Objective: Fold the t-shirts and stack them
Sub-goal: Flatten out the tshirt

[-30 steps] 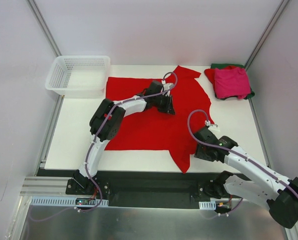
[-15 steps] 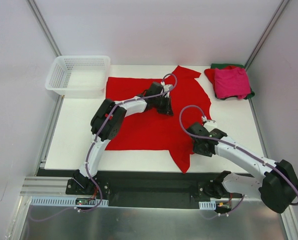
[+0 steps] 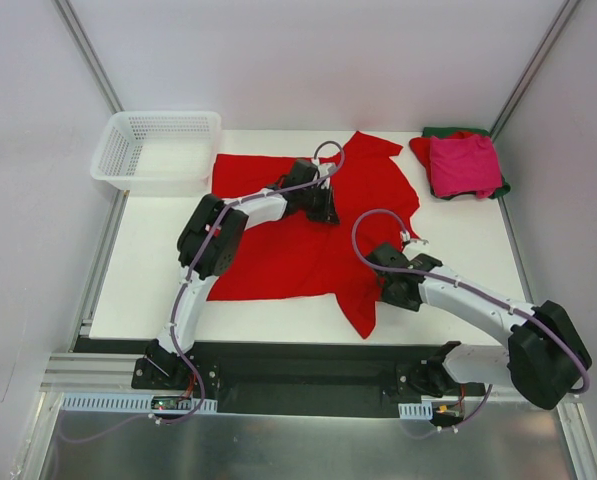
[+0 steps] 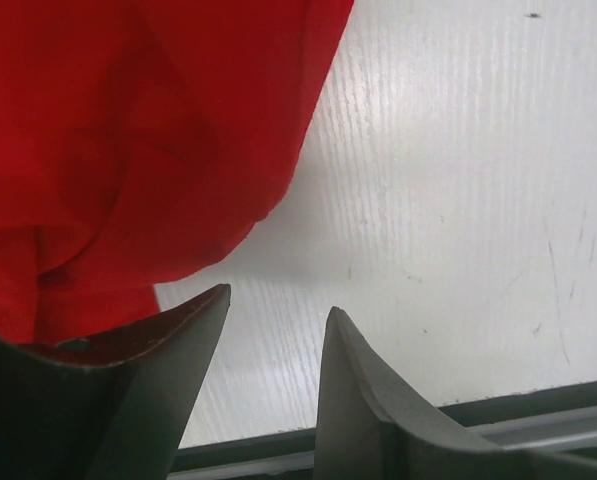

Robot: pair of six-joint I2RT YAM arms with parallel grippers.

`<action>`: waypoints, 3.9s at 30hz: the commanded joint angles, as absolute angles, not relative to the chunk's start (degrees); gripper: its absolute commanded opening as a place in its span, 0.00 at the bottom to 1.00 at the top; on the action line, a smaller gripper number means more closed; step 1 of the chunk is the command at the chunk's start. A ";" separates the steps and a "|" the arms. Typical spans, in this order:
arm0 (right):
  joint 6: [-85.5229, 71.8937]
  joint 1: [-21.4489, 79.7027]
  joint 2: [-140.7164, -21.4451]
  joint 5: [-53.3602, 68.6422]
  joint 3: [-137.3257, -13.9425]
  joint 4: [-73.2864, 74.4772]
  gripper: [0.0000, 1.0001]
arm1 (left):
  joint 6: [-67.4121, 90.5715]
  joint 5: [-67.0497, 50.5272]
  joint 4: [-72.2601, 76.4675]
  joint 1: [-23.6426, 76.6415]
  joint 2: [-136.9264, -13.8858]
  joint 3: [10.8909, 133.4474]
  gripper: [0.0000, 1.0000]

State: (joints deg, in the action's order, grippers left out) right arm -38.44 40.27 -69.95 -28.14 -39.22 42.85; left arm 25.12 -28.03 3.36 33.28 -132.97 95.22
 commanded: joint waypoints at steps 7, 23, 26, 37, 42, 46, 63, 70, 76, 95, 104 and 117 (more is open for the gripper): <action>-39.64 40.43 -67.16 -29.44 -40.96 36.48 0.48 | 24.08 -26.54 2.11 32.34 -131.57 93.96 0.00; -45.70 38.41 -64.77 -26.19 -34.19 33.14 0.48 | 23.47 -26.63 2.11 32.34 -131.22 93.52 0.00; -46.23 38.06 -65.21 -25.75 -33.14 31.47 0.48 | 23.38 -26.63 2.02 32.26 -131.22 93.52 0.00; -46.41 37.53 -59.42 -26.89 -31.46 30.93 0.48 | 23.38 -26.89 2.11 31.99 -131.57 93.60 0.00; -46.23 37.09 -57.39 -28.04 -31.55 31.90 0.48 | 23.64 -27.16 2.11 31.99 -131.92 94.13 0.00; -46.23 36.65 -59.06 -28.04 -31.38 30.85 0.48 | 23.64 -27.16 2.02 32.08 -132.10 94.31 0.00; -44.39 34.37 -61.53 -26.89 -28.74 23.29 0.48 | 23.38 -27.16 2.02 31.73 -131.48 93.87 0.00; -43.42 33.66 -61.35 -26.81 -28.74 22.15 0.49 | 23.38 -27.25 2.11 31.64 -131.49 93.87 0.00; -42.98 33.31 -61.87 -26.54 -28.83 20.92 0.49 | 23.29 -27.42 2.02 31.29 -131.40 93.78 0.00; -42.10 32.87 -61.61 -26.01 -28.74 20.04 0.48 | 23.29 -27.60 2.11 31.02 -131.48 93.43 0.00; -41.66 32.26 -64.51 -25.05 -28.74 18.20 0.32 | 23.20 -27.51 2.02 30.85 -131.31 93.17 0.00; -38.59 31.46 -63.02 -25.57 -29.52 18.71 0.01 | 23.38 -26.54 2.02 30.67 -130.96 92.29 0.00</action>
State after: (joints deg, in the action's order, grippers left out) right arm -40.82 31.83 -64.55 -24.56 -28.32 18.57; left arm 24.86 -28.51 4.73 31.68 -132.84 94.15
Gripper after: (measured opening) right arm 0.023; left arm 0.003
